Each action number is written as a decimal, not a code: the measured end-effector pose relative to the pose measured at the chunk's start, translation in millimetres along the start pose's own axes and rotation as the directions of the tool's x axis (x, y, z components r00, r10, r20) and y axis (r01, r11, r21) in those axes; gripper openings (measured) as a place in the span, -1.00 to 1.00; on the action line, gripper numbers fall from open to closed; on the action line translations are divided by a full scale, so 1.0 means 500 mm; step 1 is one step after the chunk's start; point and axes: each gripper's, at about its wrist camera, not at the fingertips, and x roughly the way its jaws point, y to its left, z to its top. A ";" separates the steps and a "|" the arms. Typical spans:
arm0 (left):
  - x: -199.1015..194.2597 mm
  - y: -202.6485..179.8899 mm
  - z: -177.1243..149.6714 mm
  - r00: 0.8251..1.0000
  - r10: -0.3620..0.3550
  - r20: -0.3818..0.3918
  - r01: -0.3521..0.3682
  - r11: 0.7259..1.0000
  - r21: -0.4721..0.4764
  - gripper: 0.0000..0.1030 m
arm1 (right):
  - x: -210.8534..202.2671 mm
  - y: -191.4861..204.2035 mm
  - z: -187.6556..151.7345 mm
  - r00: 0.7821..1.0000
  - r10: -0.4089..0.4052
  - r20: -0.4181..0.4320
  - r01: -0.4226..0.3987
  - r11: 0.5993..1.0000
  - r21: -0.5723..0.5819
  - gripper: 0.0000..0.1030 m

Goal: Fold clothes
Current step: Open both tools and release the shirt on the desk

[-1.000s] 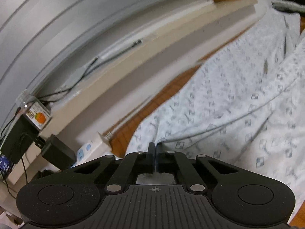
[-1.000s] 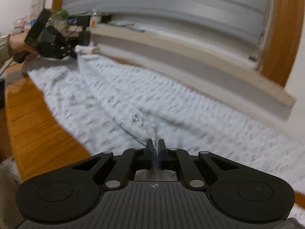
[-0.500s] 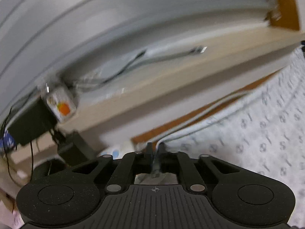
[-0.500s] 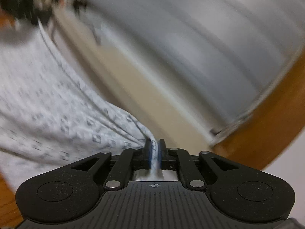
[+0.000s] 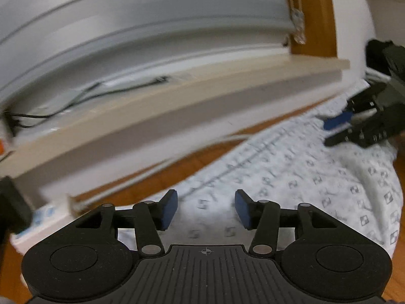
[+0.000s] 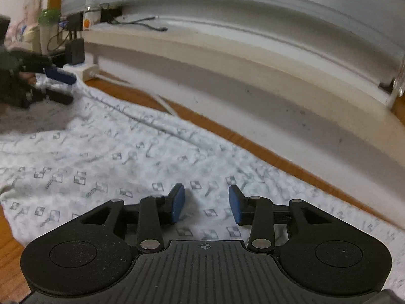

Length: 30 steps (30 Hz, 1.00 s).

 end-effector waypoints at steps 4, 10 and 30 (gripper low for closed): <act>0.014 0.006 -0.017 0.998 -0.034 -0.049 0.033 0.999 -0.026 0.13 | -0.007 -0.009 -0.006 1.000 0.025 0.002 -0.025 0.997 0.079 -0.16; -0.005 0.060 -0.046 0.995 -0.080 -0.065 0.075 0.994 -0.078 0.17 | -0.035 0.017 -0.019 1.000 0.026 -0.002 -0.026 0.996 0.083 -0.16; 0.026 -0.092 0.076 0.992 -0.101 0.071 0.107 0.991 -0.080 0.51 | -0.324 -0.025 -0.174 0.981 -0.193 0.033 0.189 0.977 0.097 -0.14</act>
